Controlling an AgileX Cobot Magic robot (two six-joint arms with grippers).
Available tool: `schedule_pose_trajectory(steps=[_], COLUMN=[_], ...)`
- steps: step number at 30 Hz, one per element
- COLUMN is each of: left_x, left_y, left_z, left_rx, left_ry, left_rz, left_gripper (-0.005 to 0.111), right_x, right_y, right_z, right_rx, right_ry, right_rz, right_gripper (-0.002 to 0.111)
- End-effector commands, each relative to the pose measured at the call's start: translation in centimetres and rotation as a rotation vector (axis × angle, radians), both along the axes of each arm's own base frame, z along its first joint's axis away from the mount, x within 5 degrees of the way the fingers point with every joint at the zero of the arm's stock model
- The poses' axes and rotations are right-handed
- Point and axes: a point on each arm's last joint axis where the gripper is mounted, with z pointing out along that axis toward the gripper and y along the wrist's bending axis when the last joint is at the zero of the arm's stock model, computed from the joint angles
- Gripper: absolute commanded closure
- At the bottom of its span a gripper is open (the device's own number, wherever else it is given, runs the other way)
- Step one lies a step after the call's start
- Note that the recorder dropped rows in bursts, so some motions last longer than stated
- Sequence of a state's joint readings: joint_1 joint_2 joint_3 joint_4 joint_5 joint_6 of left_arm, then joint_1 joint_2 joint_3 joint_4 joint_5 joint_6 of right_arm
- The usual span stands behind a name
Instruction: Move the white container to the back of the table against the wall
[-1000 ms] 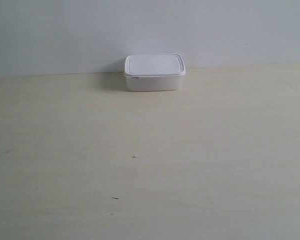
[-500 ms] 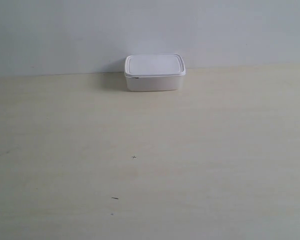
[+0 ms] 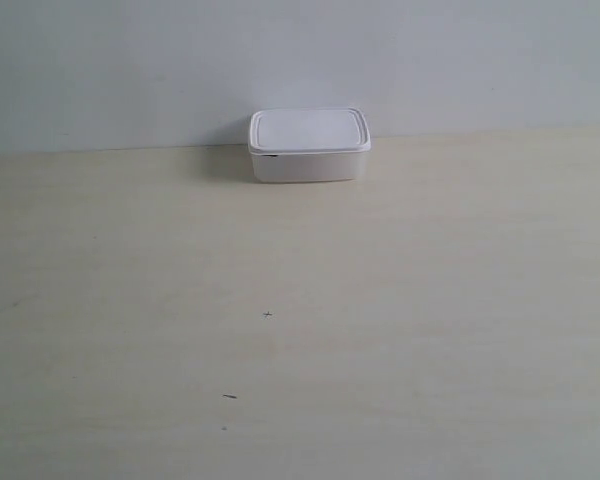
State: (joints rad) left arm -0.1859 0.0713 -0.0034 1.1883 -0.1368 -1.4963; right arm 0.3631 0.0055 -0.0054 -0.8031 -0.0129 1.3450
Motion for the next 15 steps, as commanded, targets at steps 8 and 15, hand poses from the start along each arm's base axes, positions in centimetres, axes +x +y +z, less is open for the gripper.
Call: schedule_pose_trajectory(steps=[8,15], left_x=[-0.6,-0.3], left_y=[0.3,1.3], left_z=[0.4,0.4], left_rx=[-0.005,0.002], left_ry=[-0.077,-0.078], left_rz=[0.053,0.243], left_gripper=[0.107,0.107], right_x=[0.2,0.4], right_y=[-0.8,-1.6], right_z=[-0.1,-0.1], right_rx=[-0.001,-0.001], right_ry=[-0.001,-0.003], right_rz=[-0.152,-0.299], right_gripper=[0.108,0.108])
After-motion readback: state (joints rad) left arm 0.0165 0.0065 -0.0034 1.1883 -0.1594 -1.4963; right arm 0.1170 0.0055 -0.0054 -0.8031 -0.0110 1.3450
